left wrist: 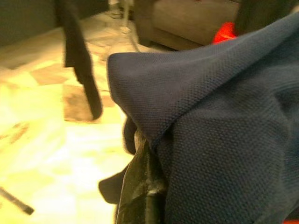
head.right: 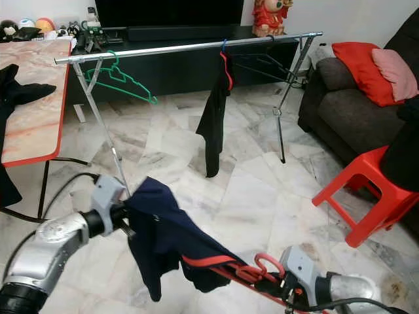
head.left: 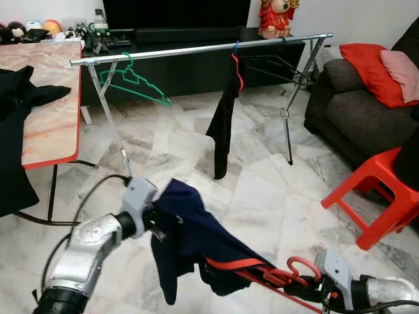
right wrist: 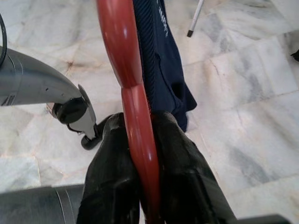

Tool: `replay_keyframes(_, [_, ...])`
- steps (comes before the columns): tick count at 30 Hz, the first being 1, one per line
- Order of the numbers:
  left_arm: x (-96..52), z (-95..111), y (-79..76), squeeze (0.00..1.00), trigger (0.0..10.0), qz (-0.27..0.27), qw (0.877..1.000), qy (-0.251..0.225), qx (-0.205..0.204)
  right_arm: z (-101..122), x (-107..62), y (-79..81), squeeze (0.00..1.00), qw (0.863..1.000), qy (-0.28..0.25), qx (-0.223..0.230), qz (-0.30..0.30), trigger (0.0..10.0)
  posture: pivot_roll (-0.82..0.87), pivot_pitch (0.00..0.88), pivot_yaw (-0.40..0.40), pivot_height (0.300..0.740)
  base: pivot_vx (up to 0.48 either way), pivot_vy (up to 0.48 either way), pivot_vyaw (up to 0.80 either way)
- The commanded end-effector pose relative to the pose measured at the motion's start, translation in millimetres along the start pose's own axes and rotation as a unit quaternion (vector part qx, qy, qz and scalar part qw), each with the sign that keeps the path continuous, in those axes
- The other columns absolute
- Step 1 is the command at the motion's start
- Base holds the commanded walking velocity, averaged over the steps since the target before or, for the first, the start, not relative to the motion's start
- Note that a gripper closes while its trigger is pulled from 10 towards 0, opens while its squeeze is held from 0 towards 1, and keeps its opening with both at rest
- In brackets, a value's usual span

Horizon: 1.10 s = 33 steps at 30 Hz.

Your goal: Hang hanger

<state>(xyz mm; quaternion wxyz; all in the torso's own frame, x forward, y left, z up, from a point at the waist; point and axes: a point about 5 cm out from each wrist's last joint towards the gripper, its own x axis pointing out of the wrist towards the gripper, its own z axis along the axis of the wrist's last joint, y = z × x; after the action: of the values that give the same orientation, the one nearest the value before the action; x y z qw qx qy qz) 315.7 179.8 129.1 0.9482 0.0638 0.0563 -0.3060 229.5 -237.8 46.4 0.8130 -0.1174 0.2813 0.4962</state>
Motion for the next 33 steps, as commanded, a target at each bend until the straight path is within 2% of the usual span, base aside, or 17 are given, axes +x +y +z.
replay_keyframes(1, [-10.8, 19, 34.8, 0.00, 0.0, 0.132, 0.990, -0.053, 0.000, -27, -6.6, 4.5, 0.00, 0.998, 0.058, 0.031, -0.006, 0.0, -0.02, 0.113, -0.072, 0.740, 0.000, 0.000, 0.00])
replay_keyframes(5, [-11.9, 19, 43.0, 0.00, 0.0, 0.192, 0.978, -0.072, -0.025, -33, -4.2, 7.6, 0.00, 0.997, 0.063, 0.041, -0.008, 0.0, -0.02, 0.117, -0.070, 0.740, 0.000, 0.000, 0.00])
replay_keyframes(6, [-12.1, 25, 46.1, 0.00, 0.0, 0.227, 0.965, -0.113, -0.070, -38, -3.2, 9.1, 0.00, 0.996, 0.069, 0.047, -0.012, 0.0, -0.02, 0.120, -0.070, 0.740, 0.000, 0.000, 0.00])
replay_keyframes(7, [-12.1, 25, 46.1, 0.00, 0.0, 0.227, 0.965, -0.113, -0.070, -38, -3.2, 9.1, 0.00, 0.996, 0.069, 0.047, -0.012, 0.0, -0.02, 0.120, -0.070, 0.740, 0.000, 0.000, 0.00])
replay_keyframes(11, [-14.7, 32, 54.3, 0.00, 0.0, 0.272, 0.942, -0.154, -0.118, -42, -1.3, 9.2, 0.00, 0.996, 0.067, 0.050, -0.017, 0.0, -0.01, 0.125, -0.067, 0.740, 0.000, 0.000, 0.00])
replay_keyframes(14, [-13.8, 39, 54.7, 0.00, 0.0, 0.278, 0.932, -0.182, -0.144, -40, 1.0, 7.7, 0.00, 0.997, 0.061, 0.044, -0.026, 0.0, -0.01, 0.128, -0.064, 0.740, 0.000, 0.000, 0.00])
replay_keyframes(16, [-8.7, 45, 48.4, 0.00, 0.0, 0.258, 0.935, -0.193, -0.147, -37, 4.4, 5.7, 0.00, 0.997, 0.058, 0.031, -0.035, 0.0, -0.01, 0.128, -0.062, 0.740, 0.000, 0.000, 0.00])
replay_keyframes(18, [1.0, 51, 30.4, 0.00, 0.0, 0.188, 0.954, -0.196, -0.131, -34, 8.4, 5.0, 0.00, 0.997, 0.061, 0.011, -0.037, 0.0, -0.01, 0.129, -0.061, 0.740, 0.000, 0.000, 0.00])
replay_keyframes(19, [1.7, 52, 28.7, 0.00, 0.0, 0.182, 0.955, -0.196, -0.130, -34, 8.7, 4.9, 0.00, 0.997, 0.061, 0.009, -0.037, 0.0, -0.01, 0.129, -0.061, 0.740, 0.000, 0.000, 0.00])
replay_keyframes(20, [7.7, 58, 14.1, 0.00, 0.0, 0.130, 0.964, -0.198, -0.123, -34, 10.7, 6.5, 0.00, 0.996, 0.079, -0.013, -0.025, 0.0, -0.01, 0.134, -0.057, 0.740, 0.000, 0.000, 0.00])
replay_keyframes(21, [7.7, 58, 14.1, 0.00, 0.0, 0.130, 0.964, -0.198, -0.123, -34, 10.7, 6.5, 0.00, 0.996, 0.079, -0.013, -0.025, 0.0, -0.01, 0.134, -0.057, 0.740, 0.000, 0.000, 0.00])
replay_keyframes(22, [15.8, 68, -12.6, 0.00, 0.0, 0.033, 0.974, -0.198, -0.108, -34, 13.3, 8.4, 0.00, 0.992, 0.115, -0.058, -0.003, 0.0, 0.00, 0.137, -0.058, 0.740, 0.000, 0.000, 0.00])
replay_keyframes(23, [15.8, 68, -12.6, 0.00, 0.0, 0.033, 0.974, -0.198, -0.108, -34, 13.3, 8.4, 0.00, 0.992, 0.115, -0.058, -0.003, 0.0, 0.00, 0.137, -0.058, 0.740, 0.000, 0.000, 0.00])
replay_keyframes(24, [19.2, 76, -33.2, 0.00, 0.0, -0.054, 0.976, -0.187, -0.094, -34, 13.4, 7.8, 0.00, 0.980, 0.162, -0.110, 0.013, 0.0, -0.01, 0.142, -0.055, 0.740, 0.000, 0.000, 0.00])
replay_keyframes(27, [19.3, 79, -49.2, 0.00, 0.0, -0.128, 0.976, -0.162, -0.072, -34, 12.3, 4.5, 0.00, 0.964, 0.207, -0.165, 0.018, 0.0, -0.01, 0.147, -0.052, 0.740, 0.000, 0.000, 0.00])
replay_keyframes(30, [16.9, 77, -71.6, 0.00, 0.0, -0.229, 0.965, -0.119, -0.050, -31, 15.0, 1.1, 0.00, 0.945, 0.240, -0.222, 0.027, 0.0, -0.01, 0.154, -0.043, 0.740, 0.000, 0.000, 0.00])
replay_keyframes(33, [17.0, 74, -80.9, 0.00, 0.0, -0.262, 0.959, -0.101, -0.037, -27, 18.8, 0.0, 0.00, 0.938, 0.243, -0.245, 0.028, 0.0, 0.00, 0.157, -0.037, 0.740, 0.000, 0.000, 0.00])
